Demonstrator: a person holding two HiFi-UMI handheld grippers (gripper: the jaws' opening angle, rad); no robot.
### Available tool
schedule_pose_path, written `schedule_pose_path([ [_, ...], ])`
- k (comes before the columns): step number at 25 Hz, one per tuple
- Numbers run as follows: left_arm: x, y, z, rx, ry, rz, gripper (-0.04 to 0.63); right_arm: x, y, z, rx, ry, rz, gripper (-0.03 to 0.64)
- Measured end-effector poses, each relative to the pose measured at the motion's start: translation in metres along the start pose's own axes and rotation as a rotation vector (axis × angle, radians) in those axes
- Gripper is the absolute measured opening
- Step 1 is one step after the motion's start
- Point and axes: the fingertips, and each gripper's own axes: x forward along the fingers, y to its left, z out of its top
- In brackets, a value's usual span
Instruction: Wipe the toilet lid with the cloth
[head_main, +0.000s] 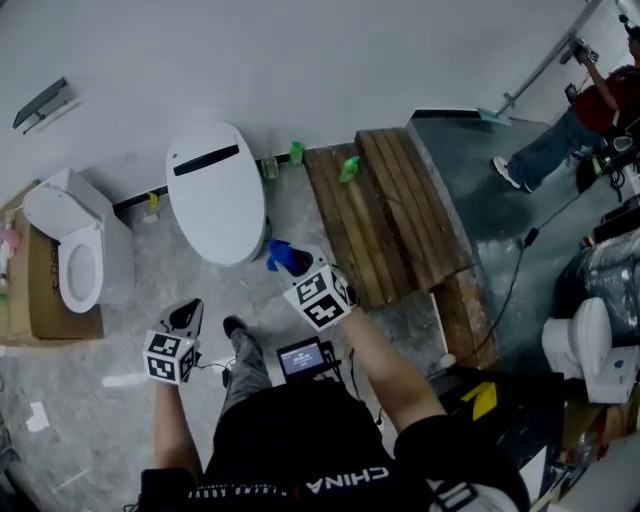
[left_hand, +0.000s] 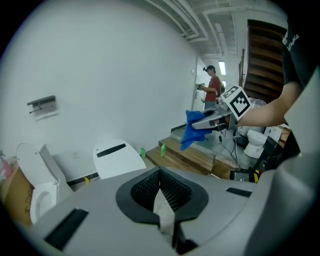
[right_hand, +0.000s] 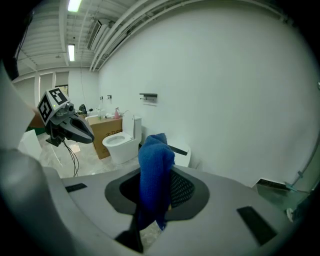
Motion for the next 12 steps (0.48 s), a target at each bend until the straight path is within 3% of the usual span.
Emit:
schedule_pose_path([
  [5, -0.028, -0.050, -0.031, -0.002, 0.044, 0.070, 0.012, -0.042, 0.008, -0.029, 0.047, -0.029, -0.009, 0.093],
  [12, -0.052, -0.064, -0.029, 0.021, 0.011, 0.065, 0.012, -0.059, 0.053, -0.022, 0.035, -0.047, 0.039, 0.092],
])
